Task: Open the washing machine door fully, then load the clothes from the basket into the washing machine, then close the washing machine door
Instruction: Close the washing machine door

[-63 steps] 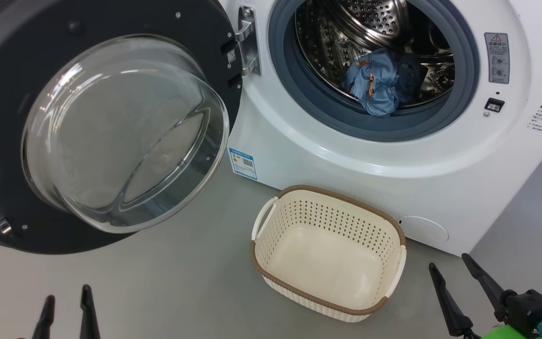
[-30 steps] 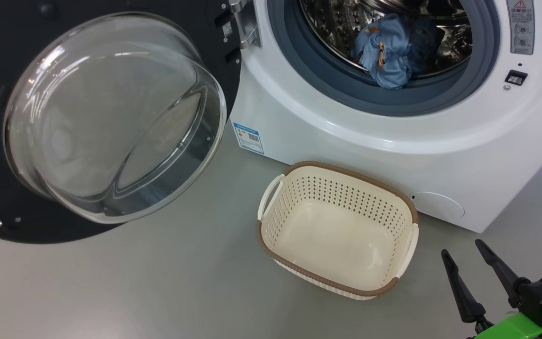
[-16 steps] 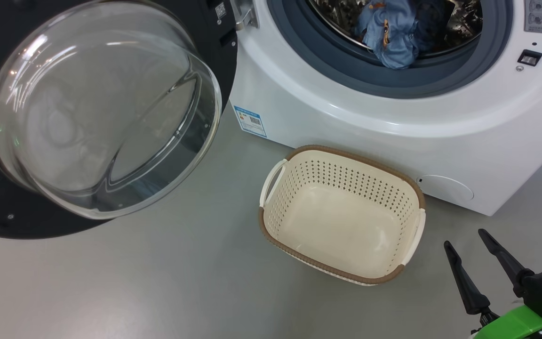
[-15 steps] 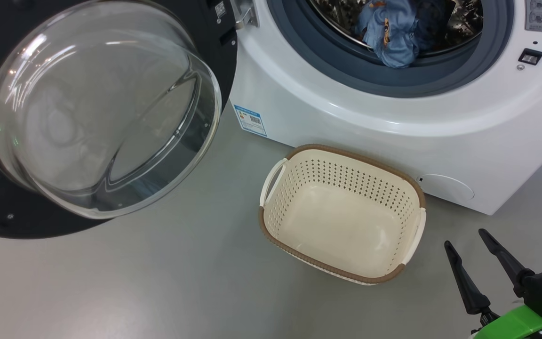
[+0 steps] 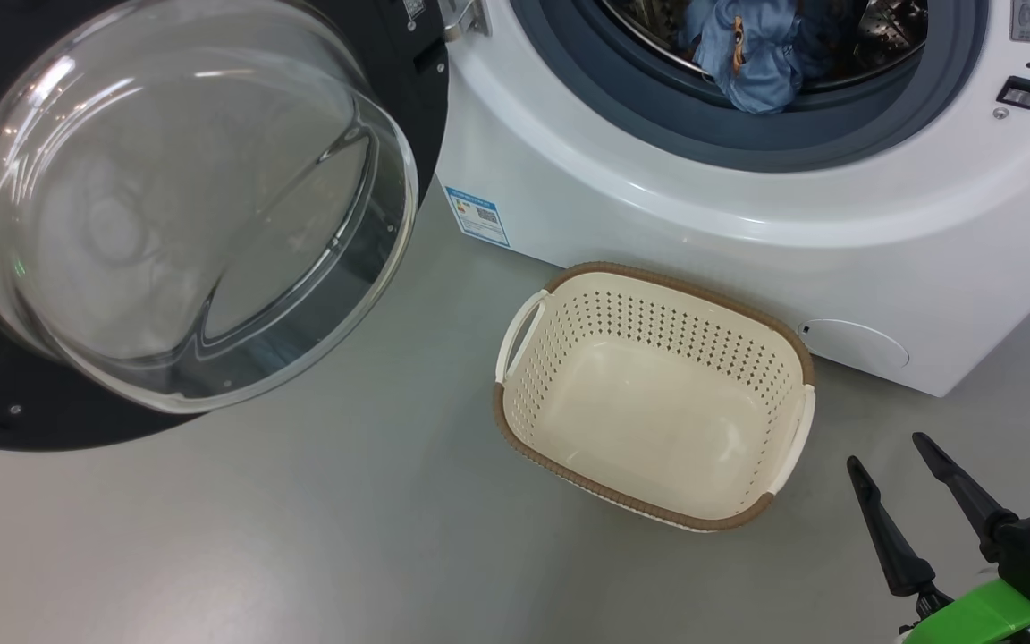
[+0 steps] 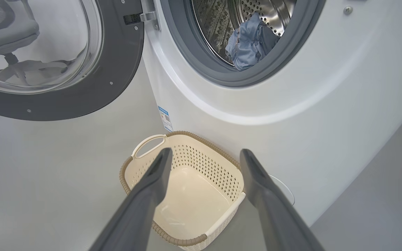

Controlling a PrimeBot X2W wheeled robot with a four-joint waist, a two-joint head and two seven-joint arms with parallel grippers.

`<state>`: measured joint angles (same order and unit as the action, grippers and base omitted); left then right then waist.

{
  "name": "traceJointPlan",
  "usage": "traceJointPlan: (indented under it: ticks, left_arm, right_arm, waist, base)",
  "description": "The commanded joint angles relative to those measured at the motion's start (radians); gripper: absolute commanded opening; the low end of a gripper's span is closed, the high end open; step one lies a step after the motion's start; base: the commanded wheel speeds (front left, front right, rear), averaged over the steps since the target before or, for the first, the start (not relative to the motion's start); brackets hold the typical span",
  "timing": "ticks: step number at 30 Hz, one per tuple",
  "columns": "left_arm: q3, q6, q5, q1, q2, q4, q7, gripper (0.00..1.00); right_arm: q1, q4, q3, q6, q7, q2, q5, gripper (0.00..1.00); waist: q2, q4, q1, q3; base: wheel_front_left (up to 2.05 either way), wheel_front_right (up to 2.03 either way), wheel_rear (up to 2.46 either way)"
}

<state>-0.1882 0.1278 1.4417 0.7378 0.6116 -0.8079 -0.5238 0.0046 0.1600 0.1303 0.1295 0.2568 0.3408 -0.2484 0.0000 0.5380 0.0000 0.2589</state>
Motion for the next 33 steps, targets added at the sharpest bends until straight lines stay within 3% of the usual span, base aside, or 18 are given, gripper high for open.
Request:
traceJointPlan:
  ticks: [1,21,33]
  left_arm:
    - [-0.017,0.003,0.003,0.025,0.074,0.022,-0.005,0.0]
    - [0.075,0.003,0.027,0.025,0.073,0.025,-0.033,0.0]
    - [0.122,0.003,0.061,-0.035,0.077,0.125,-0.091,0.0]
  right_arm:
    - [-0.022,-0.026,0.017,0.001,0.005,0.013,0.004,1.0]
    - [-0.004,-0.033,-0.001,0.001,0.005,-0.01,0.007,1.0]
    - [-0.009,-0.025,0.006,0.001,0.005,-0.03,0.004,1.0]
  waist:
    - [0.0,0.0,0.0,0.0]
    - [0.0,-0.005,0.0,-0.021]
    - [0.0,-0.004,0.0,-0.05]
  base:
    - [0.0,0.0,0.0]
    - [0.0,0.0,0.0]
    - [0.0,0.0,0.0]
